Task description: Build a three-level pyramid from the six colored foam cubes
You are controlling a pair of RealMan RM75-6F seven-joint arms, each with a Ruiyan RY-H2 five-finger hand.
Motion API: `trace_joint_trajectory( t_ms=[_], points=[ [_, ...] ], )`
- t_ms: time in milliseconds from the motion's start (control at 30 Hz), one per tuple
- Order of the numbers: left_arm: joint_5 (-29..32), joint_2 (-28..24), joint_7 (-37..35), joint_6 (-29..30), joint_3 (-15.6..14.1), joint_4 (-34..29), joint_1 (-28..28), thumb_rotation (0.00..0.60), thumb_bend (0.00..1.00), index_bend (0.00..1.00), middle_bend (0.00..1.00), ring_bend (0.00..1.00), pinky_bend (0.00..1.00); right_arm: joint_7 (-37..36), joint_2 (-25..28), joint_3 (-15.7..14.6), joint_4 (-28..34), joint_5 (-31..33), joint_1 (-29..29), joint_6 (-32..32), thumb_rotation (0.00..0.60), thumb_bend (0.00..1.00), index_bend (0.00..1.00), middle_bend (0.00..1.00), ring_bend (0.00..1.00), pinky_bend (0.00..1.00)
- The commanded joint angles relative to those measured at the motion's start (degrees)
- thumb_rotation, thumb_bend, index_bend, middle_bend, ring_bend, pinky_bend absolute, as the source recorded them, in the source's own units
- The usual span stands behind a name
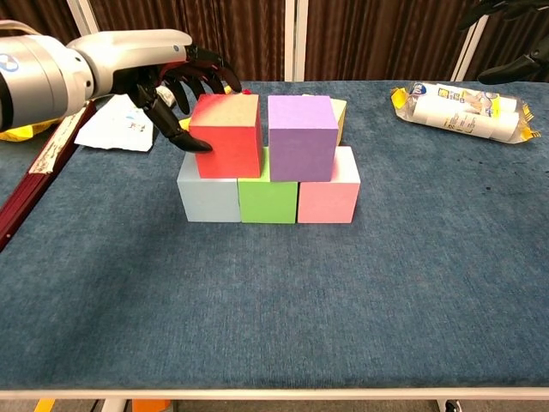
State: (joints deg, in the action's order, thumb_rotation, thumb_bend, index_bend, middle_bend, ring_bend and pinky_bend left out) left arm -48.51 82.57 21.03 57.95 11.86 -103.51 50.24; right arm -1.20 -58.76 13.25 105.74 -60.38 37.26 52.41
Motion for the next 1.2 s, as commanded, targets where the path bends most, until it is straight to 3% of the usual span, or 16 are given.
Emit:
trace_joint_trajectory(
  t_ms=[33,400,533,900,1200],
  points=[
    [-0.35,-0.30,-0.34,-0.08,0.04,-0.42,-0.10,0.600,0.19,0.17,0.21,0.21,0.32,-0.03,0.04,0.01,0.02,0.02,-0.04,0.00,0.600,0.13,0.00,0.16,0.00,0.00],
    [-2.13,-5.87,-7.37,-6.01,0.50,-3.00,-0.92,0.600,0.17,0.19,0.19,0.17,0.30,-0.52,0.18,0.13,-0.02,-0.14,-0.30,0.06,0.600,0.13,0.00,0.16,0.00,0.00],
    [-1.76,-6.31,-10.22,-8.31,1.13,-1.28,-0.62,0.598,0.17,0.21,0.19,0.17,0.30,-0.54,0.14,0.10,0.08,-0.26,-0.38,0.11,0.600,0.13,0.00,0.16,0.00,0.00],
    [-1.28,-6.77,-13.02,-10.70,1.62,-0.09,0.44,0.513,0.17,0.27,0.19,0.17,0.30,-0.46,-0.02,0.15,0.13,-0.31,-0.37,0.11,0.600,0.13,0.00,0.16,0.00,0.00],
    [-1.01,-5.90,-12.39,-10.22,1.06,1.40,1.27,0.512,0.18,0.31,0.19,0.17,0.30,-0.62,-0.10,0.16,-0.08,-0.21,-0.36,-0.12,0.600,0.13,0.00,0.16,0.00,0.00]
  ],
)
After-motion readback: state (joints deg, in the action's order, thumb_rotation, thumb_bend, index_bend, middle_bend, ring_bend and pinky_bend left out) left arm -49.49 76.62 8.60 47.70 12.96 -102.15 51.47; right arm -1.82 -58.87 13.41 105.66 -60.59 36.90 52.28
